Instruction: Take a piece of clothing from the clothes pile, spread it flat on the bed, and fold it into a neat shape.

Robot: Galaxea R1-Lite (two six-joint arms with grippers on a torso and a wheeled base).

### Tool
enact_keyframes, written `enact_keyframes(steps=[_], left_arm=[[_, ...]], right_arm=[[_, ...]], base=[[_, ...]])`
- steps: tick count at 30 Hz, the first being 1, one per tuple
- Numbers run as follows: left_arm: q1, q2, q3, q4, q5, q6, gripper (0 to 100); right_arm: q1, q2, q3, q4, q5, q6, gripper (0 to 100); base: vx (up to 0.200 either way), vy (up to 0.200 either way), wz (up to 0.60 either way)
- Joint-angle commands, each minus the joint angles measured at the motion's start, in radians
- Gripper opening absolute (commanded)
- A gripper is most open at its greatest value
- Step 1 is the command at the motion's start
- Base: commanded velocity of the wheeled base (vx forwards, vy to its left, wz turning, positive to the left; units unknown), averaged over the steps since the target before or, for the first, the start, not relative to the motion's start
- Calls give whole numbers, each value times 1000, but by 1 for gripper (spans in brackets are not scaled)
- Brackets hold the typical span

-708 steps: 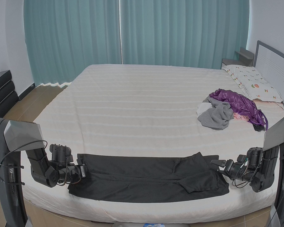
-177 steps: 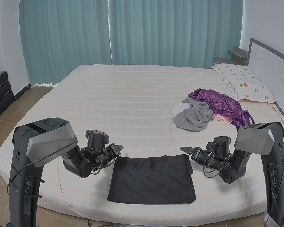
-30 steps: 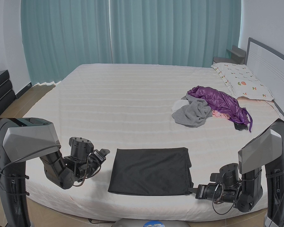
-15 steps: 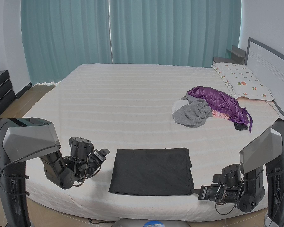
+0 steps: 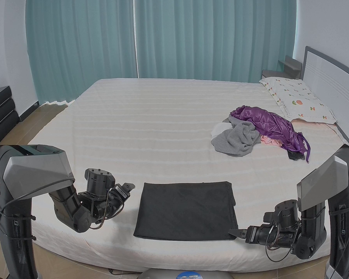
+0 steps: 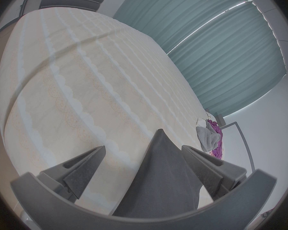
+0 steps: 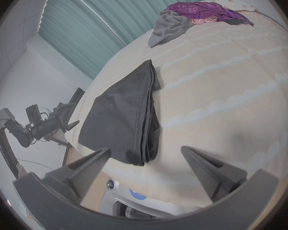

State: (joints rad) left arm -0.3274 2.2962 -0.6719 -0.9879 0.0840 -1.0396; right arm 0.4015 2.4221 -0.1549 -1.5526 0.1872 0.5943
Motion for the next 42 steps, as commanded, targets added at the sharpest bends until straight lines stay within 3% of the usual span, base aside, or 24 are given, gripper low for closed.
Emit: enact_keyframes(steps=[1,12,18,32,42], left_arm=[[-1,0,2,0,2,0,100],[1,-20,6,0,-27,-2,100],[-1,-17,2,0,-29,-2,100],[-15,-9,-9,0,-26,16,100],[-45,42,-12,-2,-20,167,100]], right_arm=[[-21,-12,-12,-15,5,6,100],[-162,-20,-163,-14,44,183,100],[-197,-9,-198,-14,70,234,100],[-204,26,-224,-14,89,263,100],[-197,28,-224,-14,87,262,100]], base=[[0,0,0],[0,0,0],[0,-200,0],[0,-43,0],[0,0,0]])
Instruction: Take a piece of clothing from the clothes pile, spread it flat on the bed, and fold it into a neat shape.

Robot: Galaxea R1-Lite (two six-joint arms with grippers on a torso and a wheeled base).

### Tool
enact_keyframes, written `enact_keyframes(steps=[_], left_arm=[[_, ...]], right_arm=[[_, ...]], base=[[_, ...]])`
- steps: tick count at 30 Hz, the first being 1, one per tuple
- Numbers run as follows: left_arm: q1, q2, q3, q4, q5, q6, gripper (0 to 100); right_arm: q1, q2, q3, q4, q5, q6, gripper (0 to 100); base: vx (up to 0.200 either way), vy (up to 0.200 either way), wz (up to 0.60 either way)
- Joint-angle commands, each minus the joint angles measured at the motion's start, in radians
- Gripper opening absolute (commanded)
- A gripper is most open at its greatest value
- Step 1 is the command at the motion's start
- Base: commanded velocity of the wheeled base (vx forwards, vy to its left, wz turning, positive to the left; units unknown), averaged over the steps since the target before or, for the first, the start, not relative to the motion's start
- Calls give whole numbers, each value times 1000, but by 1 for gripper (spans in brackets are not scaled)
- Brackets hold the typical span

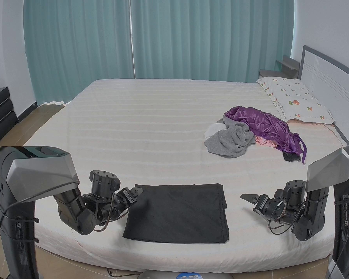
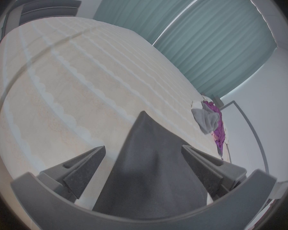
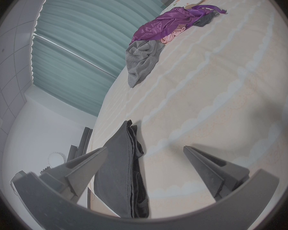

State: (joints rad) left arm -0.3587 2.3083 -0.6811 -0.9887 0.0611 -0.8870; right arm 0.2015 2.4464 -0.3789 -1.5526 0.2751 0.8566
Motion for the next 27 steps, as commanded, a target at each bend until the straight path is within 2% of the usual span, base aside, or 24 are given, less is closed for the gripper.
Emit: enact_keyframes(steps=[1,13,27], left_arm=[[-20,29,-6,-1,3,23,100],[-54,65,-5,-1,9,135,100],[-68,80,-12,4,28,157,100]], right_arm=[[3,3,0,-14,-1,-1,100],[4,3,0,-14,-2,-1,100],[4,3,0,-14,-1,-1,100]], base=[[0,0,0],[0,0,0],[0,0,0]])
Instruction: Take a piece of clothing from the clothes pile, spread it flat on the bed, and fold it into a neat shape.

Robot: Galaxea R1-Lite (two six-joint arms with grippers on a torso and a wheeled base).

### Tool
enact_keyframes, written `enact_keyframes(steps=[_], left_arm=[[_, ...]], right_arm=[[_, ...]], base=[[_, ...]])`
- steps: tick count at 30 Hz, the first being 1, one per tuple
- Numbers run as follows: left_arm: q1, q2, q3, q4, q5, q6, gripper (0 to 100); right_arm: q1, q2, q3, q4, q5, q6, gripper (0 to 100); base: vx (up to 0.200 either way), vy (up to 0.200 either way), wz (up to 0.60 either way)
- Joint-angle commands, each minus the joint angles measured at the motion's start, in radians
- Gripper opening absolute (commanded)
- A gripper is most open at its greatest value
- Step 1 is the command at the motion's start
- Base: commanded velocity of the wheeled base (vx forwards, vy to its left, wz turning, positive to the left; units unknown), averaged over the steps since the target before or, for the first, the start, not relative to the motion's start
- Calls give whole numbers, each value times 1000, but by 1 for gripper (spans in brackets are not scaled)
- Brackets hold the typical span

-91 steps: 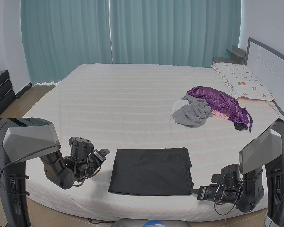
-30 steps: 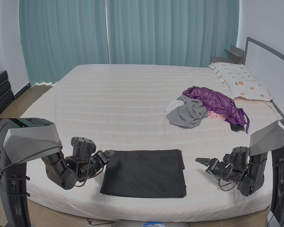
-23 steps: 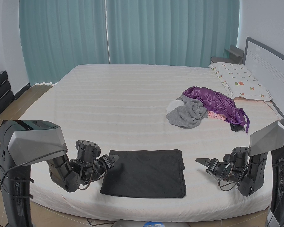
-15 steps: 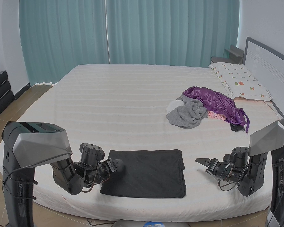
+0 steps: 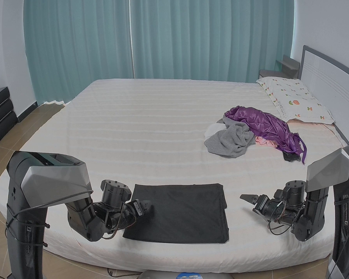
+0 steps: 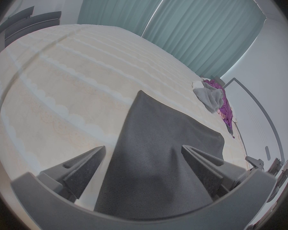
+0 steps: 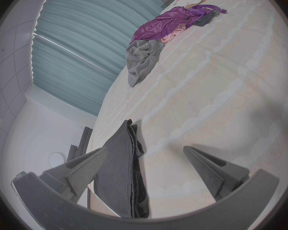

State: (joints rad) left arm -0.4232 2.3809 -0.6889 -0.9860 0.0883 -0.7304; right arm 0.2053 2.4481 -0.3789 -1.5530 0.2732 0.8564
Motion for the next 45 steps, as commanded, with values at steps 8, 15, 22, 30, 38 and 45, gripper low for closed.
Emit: enact_keyframes(steps=[8,15,22,30,38,45], left_arm=[[-3,11,-4,4,2,26,0],[-3,11,-4,-2,2,23,0],[-2,6,-1,-2,4,16,0],[-2,1,5,-2,4,-27,0],[1,-3,11,-2,4,-37,0],[6,-8,9,-2,8,-90,0]], right_arm=[[2,2,0,-13,0,0,100],[2,2,2,-13,1,0,100],[2,2,2,-13,1,0,100],[2,2,5,-13,1,0,100],[2,2,6,-13,1,-2,100],[2,2,8,-13,1,-2,100]], base=[[0,0,0],[0,0,0],[0,0,0],[0,0,0],[0,0,0],[0,0,0]])
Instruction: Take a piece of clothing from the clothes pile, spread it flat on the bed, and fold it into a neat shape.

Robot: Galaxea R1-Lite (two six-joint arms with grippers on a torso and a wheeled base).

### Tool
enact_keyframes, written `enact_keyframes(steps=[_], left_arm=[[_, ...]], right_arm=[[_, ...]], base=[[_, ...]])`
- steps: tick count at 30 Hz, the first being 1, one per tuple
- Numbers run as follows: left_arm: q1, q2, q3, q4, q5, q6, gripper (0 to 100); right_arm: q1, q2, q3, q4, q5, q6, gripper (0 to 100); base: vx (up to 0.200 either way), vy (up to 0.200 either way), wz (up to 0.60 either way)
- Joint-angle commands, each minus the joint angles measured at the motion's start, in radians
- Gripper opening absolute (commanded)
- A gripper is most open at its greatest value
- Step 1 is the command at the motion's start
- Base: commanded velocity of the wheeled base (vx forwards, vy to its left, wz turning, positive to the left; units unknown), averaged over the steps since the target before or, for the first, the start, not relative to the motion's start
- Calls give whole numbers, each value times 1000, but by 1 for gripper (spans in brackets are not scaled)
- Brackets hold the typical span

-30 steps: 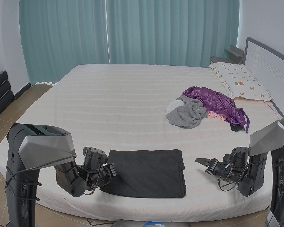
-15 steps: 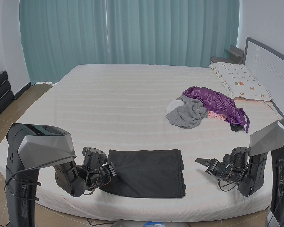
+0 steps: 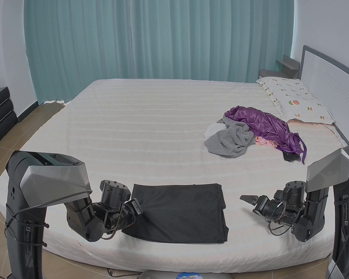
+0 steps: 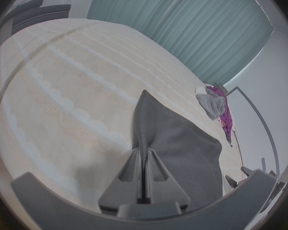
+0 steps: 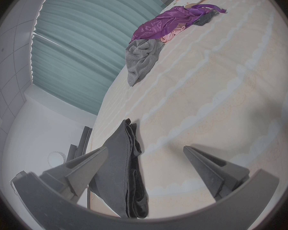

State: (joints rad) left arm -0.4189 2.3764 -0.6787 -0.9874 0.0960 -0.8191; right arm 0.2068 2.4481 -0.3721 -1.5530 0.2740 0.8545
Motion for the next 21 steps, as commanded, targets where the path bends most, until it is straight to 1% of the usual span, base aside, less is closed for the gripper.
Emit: enact_keyframes(steps=[1,9,12,15,21], left_arm=[[2,-5,1,-2,1,-5,0],[5,-5,-1,-2,2,-8,0],[5,-5,-4,-2,4,-26,0],[6,-9,-8,-2,8,-51,0],[11,-13,-5,-2,8,-57,0]], right_arm=[[0,2,1,-13,1,0,100],[0,2,2,-13,1,0,100],[0,2,2,-13,1,0,100],[2,2,2,-13,-1,0,100],[2,2,2,-13,-1,-2,100]], base=[[0,0,0],[0,0,0],[0,0,0],[0,200,0],[0,200,0]])
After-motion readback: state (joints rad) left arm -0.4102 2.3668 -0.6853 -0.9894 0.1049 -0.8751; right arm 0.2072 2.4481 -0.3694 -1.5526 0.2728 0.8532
